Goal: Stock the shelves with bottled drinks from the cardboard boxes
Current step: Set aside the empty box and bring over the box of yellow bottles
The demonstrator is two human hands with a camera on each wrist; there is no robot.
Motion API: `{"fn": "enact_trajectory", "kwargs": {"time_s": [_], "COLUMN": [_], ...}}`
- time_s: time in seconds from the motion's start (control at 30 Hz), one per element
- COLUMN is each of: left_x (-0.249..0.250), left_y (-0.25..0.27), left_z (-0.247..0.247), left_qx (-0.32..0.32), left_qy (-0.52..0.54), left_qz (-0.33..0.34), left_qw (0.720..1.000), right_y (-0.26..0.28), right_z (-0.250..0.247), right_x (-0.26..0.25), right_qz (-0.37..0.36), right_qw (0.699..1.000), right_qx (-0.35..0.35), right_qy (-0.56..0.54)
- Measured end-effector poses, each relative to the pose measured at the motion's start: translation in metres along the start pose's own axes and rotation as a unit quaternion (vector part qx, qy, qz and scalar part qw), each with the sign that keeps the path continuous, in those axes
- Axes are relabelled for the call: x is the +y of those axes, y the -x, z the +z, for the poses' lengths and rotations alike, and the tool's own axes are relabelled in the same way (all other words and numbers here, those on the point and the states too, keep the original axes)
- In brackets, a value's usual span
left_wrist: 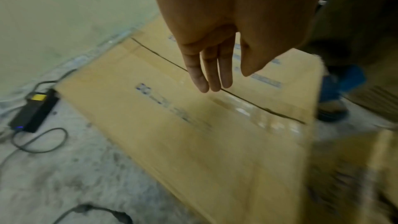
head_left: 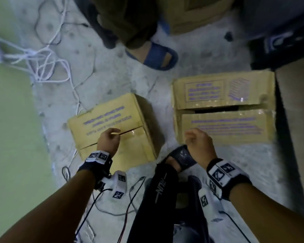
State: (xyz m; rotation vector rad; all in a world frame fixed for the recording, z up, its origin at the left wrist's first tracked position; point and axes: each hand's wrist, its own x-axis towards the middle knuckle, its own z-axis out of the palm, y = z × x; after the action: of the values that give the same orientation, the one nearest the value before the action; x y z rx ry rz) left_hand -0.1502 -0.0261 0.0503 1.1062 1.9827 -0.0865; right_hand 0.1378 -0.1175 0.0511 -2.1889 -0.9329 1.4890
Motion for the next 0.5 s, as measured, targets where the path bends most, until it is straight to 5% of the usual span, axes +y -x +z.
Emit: {"fn": "enact_trajectory", "kwargs": {"time_s": [0.17,0.23,0.4,0.5], "left_x": [-0.081,-0.105,-0.122,-0.121], "left_y": [-0.015,-0.017,-0.02,-0.024], "left_z": [-0.038,-0.045,-0.044,-0.044], "left_qx": [0.021,0.008,-0.008,-0.006], "left_qy": [-0.152,-0.204,-0.304,-0.366], "left_qz": [-0.074,-0.043,0.017,0.016], "left_qw": [0.985,0.978,0.952,0.931], "right_y": [0.002,-0.001,-0.033,-0.044], "right_z": [0.061,0.078,0.117,0.141], "right_x": [-0.057,-0.074,-0.098,-0.1], "right_qz": [-0.081,-0.132,-0.173,-0.204], "right_qw": [0.982,0.963,0.89,0.82], "right_qx": [-0.156,-0.197,-0.32,-0.35], "right_qy": [0.07,0.13,0.275,0.405]}}
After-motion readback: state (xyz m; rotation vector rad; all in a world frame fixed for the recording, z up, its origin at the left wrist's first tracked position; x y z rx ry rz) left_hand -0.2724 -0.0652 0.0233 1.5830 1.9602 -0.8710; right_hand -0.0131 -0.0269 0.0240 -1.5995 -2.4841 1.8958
